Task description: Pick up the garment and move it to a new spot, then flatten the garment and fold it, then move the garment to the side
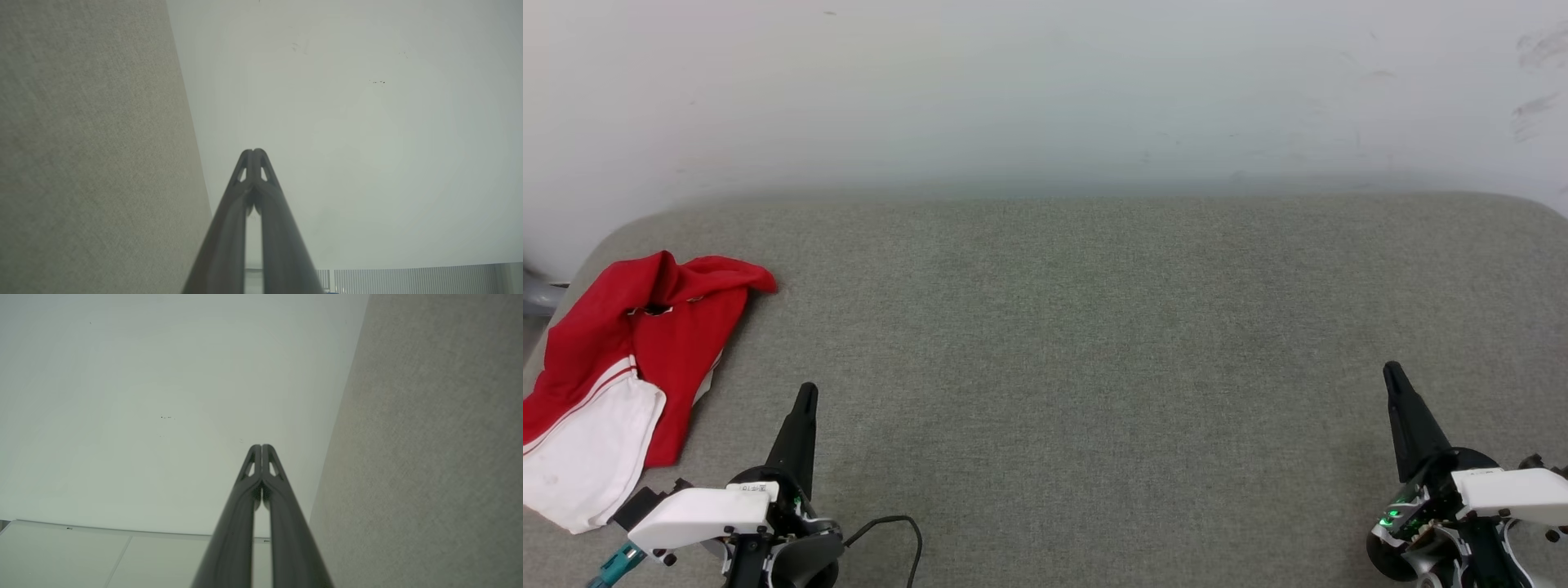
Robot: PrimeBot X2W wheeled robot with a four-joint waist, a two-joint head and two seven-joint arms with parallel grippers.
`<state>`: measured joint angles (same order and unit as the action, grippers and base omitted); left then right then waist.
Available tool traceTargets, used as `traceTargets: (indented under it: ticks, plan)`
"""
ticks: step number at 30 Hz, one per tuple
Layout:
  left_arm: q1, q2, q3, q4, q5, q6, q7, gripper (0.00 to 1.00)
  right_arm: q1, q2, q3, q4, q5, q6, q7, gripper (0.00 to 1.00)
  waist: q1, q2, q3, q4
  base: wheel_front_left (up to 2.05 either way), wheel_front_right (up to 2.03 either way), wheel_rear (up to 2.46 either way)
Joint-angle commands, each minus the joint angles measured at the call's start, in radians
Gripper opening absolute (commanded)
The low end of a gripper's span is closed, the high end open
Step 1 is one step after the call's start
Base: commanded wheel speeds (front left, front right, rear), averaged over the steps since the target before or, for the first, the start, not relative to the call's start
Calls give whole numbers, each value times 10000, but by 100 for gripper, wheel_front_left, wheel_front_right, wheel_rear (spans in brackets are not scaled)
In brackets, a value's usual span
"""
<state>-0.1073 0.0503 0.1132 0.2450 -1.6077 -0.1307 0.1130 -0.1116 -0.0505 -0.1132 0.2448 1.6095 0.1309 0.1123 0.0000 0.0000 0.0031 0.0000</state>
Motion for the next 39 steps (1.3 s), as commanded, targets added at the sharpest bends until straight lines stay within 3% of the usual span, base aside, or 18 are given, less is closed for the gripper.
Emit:
traceTargets:
  ticks: [1, 24, 25, 39]
  plan:
    - [-80, -32, 38, -37, -39, -15, 29, 0, 146, 62, 6, 9, -21, -13, -13, 0, 0, 0, 0, 0, 0, 0, 0]
    - [-80, -32, 38, -37, -40, -15, 29, 0, 146, 62, 8, 9, -21, -13, -13, 0, 0, 0, 0, 0, 0, 0, 0]
    - [-2, 0, -5, -3, 1, 0, -3, 100, -1, 0, -1, -4, -1, 0, -3, 100, 0, 0, 0, 0, 0, 0, 0]
    - [-105, -7, -768, -293, 135, 2, -621, 100, 108, -2, 322, -401, -92, 0, -478, 100, 0, 0, 20, 5, 0, 0, 0]
